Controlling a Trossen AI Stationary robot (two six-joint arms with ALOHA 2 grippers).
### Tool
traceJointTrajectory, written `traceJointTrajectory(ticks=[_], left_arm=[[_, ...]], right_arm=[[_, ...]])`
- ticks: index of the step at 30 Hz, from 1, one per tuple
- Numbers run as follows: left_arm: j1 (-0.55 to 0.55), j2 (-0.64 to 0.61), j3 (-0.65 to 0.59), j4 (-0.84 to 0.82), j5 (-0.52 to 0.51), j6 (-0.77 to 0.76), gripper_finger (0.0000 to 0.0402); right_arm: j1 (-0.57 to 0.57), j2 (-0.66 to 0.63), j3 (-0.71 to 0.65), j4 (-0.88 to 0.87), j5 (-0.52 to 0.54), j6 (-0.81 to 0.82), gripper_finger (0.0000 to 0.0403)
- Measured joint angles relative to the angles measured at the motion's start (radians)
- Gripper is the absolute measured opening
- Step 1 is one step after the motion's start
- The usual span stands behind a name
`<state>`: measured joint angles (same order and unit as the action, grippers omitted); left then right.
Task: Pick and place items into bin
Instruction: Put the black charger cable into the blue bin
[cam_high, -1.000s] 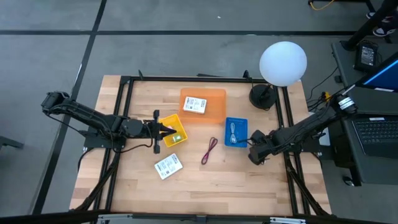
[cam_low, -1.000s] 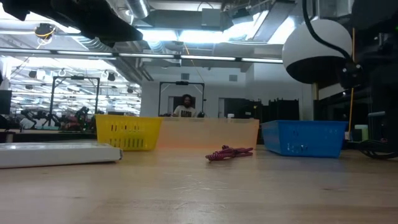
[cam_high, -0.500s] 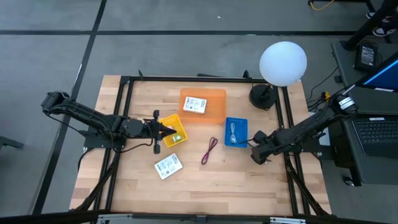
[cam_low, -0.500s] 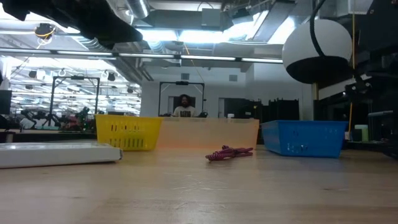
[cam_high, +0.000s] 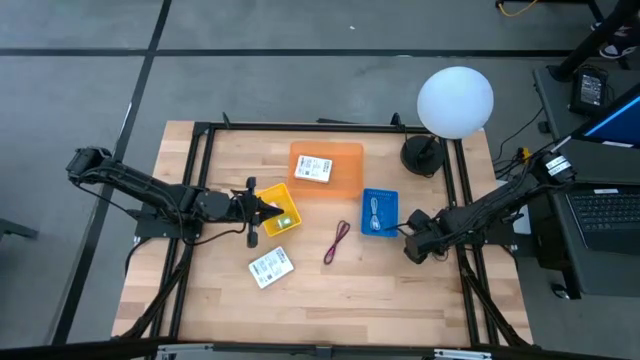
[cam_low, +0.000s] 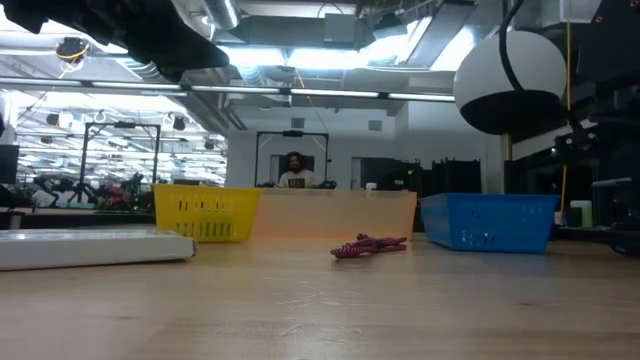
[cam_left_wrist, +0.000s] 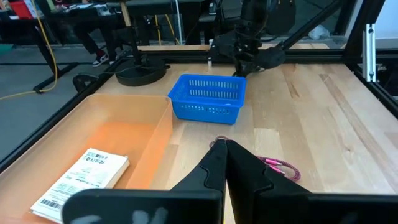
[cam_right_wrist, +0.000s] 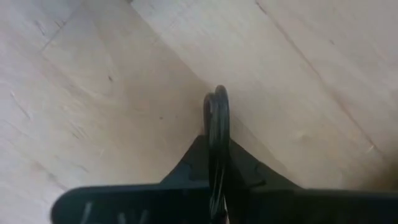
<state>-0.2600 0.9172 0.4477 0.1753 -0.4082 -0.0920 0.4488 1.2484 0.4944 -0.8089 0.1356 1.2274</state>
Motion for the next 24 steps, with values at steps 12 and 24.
traceJointTrajectory(ticks=[12,24], left_arm=[[0.0,0.0,0.0,0.0,0.001,0.0,0.0002],[0.0,0.0,0.0,-0.001,0.001,0.0,0.0003]], right_arm=[[0.0,-0.021,0.15,-0.097,-0.008,-0.058,0.0003],[0.0,-0.023,0.406,-0.398,0.134,-0.106,0.0002]])
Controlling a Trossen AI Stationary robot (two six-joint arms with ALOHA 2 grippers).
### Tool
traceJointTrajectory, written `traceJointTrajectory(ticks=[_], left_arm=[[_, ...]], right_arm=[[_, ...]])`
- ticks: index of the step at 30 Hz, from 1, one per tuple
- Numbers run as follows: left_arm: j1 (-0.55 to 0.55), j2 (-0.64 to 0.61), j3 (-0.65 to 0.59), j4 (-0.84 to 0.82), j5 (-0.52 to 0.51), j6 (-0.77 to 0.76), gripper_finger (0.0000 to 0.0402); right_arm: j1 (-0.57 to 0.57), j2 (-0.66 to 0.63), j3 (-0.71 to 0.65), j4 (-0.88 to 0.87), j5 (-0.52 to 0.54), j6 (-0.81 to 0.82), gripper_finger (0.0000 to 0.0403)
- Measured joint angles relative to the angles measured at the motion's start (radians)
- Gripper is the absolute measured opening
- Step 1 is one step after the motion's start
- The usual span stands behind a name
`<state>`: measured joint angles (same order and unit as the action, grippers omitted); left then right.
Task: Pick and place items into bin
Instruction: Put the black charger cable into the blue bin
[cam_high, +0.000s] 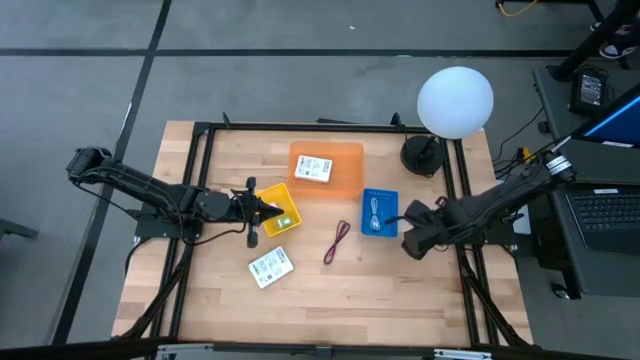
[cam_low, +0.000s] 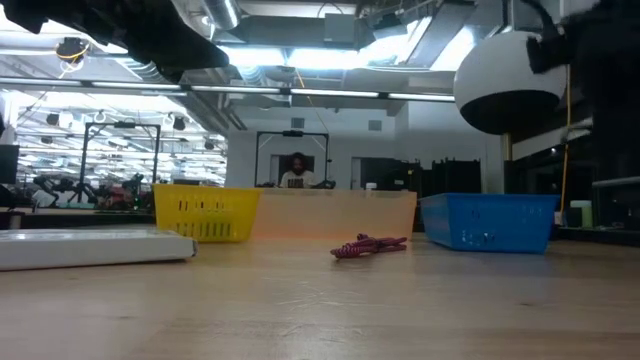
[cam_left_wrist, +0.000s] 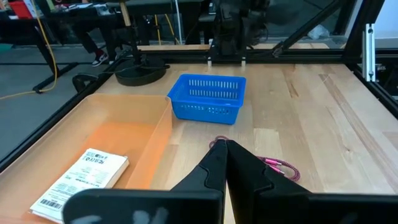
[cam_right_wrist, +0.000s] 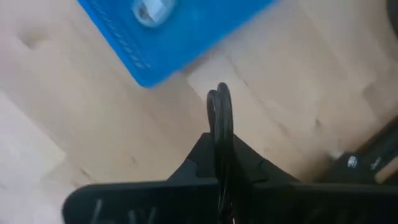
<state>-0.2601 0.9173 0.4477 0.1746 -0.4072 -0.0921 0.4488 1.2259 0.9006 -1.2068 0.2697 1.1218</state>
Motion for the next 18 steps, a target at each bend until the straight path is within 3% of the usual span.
traceJointTrajectory(ticks=[5,18], left_arm=[[0.0,0.0,0.0,0.0,-0.001,0.0,0.0004],[0.0,0.0,0.0,0.0,-0.002,0.0,0.0005]], right_arm=[[0.0,0.0,0.054,0.017,0.034,-0.021,0.0002],[-0.004,0.0,0.06,0.232,0.258,0.025,0.0002]])
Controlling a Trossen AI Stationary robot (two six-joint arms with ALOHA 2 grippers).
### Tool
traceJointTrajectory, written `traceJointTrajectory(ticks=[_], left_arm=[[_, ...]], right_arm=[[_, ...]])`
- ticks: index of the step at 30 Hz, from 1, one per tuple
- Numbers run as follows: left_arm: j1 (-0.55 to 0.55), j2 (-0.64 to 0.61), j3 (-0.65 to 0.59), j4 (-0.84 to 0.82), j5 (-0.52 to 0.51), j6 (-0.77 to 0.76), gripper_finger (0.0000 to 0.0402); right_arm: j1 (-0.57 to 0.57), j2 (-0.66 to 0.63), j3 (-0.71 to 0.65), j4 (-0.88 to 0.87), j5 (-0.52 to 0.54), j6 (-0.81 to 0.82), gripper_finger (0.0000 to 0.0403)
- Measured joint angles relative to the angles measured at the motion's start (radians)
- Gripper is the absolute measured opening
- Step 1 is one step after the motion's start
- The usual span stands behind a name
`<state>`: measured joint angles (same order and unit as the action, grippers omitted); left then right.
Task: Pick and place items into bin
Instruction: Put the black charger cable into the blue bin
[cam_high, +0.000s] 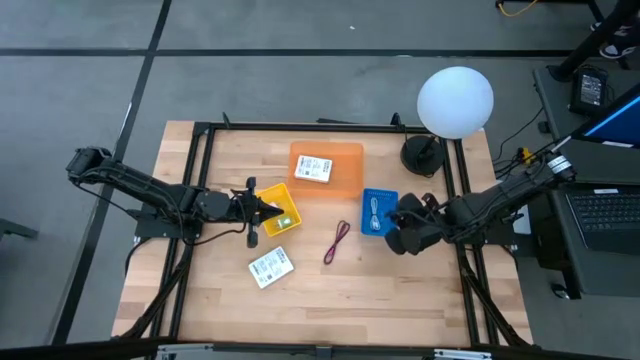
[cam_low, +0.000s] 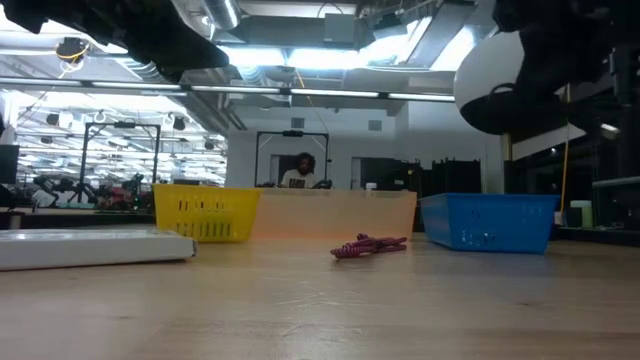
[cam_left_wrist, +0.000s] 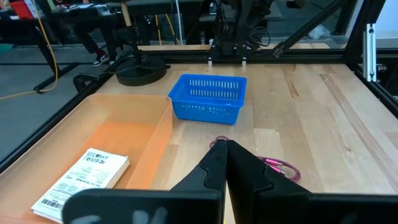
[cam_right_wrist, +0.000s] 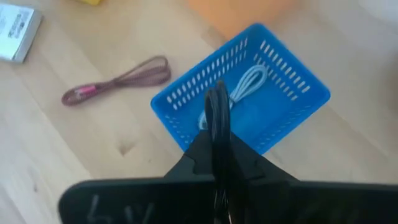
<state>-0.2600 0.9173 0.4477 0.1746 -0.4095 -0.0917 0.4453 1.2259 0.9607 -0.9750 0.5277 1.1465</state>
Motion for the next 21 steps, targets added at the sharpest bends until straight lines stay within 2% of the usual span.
traceJointTrajectory(ticks=[7,13,21], left_arm=[[0.0,0.0,0.0,0.0,0.0,0.0,0.0003],[0.0,0.002,0.0,0.0,0.0,0.0,0.0005],[0.0,0.002,0.0,0.0,-0.001,0.0,0.0002]], right_arm=[[-0.034,0.009,0.0,0.032,0.013,0.008,0.0002],[-0.108,0.058,0.0,0.044,0.014,0.022,0.0001],[-0.188,0.123,0.0,0.116,0.01,-0.067,0.0002]])
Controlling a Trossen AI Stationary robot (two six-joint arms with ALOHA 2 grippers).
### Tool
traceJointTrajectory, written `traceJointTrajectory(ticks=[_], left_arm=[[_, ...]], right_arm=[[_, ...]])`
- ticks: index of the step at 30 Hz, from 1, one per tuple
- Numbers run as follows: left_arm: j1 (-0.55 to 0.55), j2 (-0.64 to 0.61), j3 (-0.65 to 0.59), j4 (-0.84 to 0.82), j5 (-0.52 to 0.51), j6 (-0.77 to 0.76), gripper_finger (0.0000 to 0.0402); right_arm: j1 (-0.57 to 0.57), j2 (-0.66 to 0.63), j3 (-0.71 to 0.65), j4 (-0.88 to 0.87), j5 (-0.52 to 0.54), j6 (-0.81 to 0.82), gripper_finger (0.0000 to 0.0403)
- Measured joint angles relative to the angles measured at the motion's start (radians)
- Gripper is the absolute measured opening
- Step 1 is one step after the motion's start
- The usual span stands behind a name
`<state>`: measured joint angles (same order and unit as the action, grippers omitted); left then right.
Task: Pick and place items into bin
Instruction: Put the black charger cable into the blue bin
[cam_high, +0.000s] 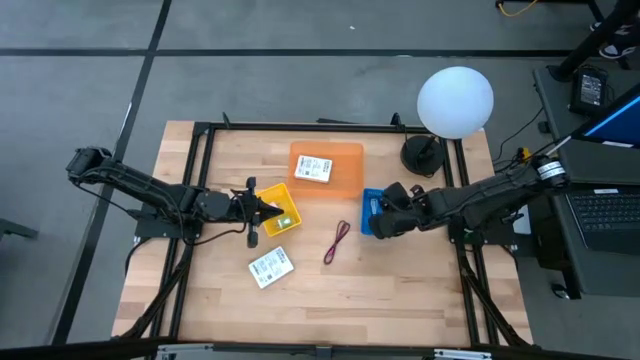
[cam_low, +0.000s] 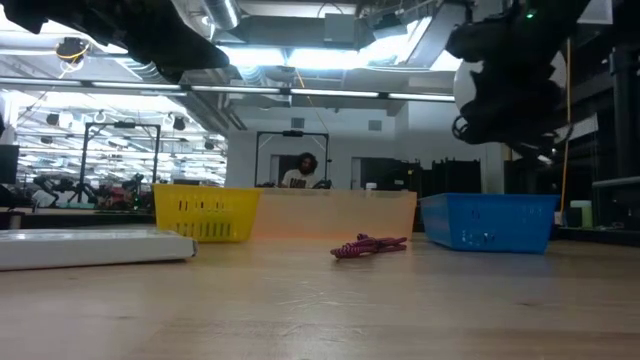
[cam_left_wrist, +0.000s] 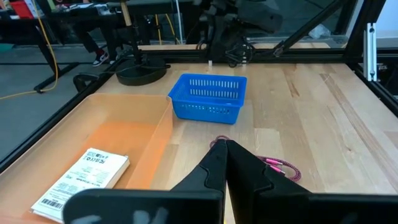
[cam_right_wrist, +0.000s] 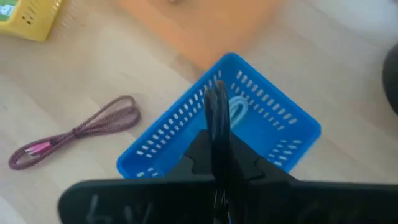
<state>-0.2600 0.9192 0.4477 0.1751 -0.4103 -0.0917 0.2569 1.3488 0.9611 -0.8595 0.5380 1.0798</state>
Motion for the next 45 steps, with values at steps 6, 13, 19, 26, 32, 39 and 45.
traceJointTrajectory(ticks=[6,13,19,26,32,39,45], left_arm=[[0.0,0.0,0.0,0.0,0.0,0.0,0.0005],[0.0,0.0,0.0,0.0,0.0,0.0,0.0002],[0.0,0.0,0.0,-0.002,0.0,0.0,0.0005],[0.0,0.0,0.0,-0.002,0.0,0.0,0.0003],[0.0,0.0,0.0,-0.003,0.0,0.0,0.0005],[0.0,0.0,0.0,-0.003,0.002,0.0,0.0002],[0.0,0.0,0.0,-0.003,0.002,0.0,0.0005]], right_arm=[[-0.048,0.029,0.0,0.095,-0.046,-0.04,0.0002],[-0.096,0.092,0.0,0.106,-0.09,-0.041,0.0003],[-0.105,0.143,0.0,0.11,-0.097,-0.021,0.0004],[-0.105,0.198,0.0,0.149,-0.098,-0.011,0.0004],[-0.13,0.239,0.0,0.153,-0.12,-0.011,0.0004],[-0.157,0.244,0.0,0.142,-0.123,-0.044,0.0009],[-0.157,0.244,0.0,0.138,-0.132,-0.068,0.0032]])
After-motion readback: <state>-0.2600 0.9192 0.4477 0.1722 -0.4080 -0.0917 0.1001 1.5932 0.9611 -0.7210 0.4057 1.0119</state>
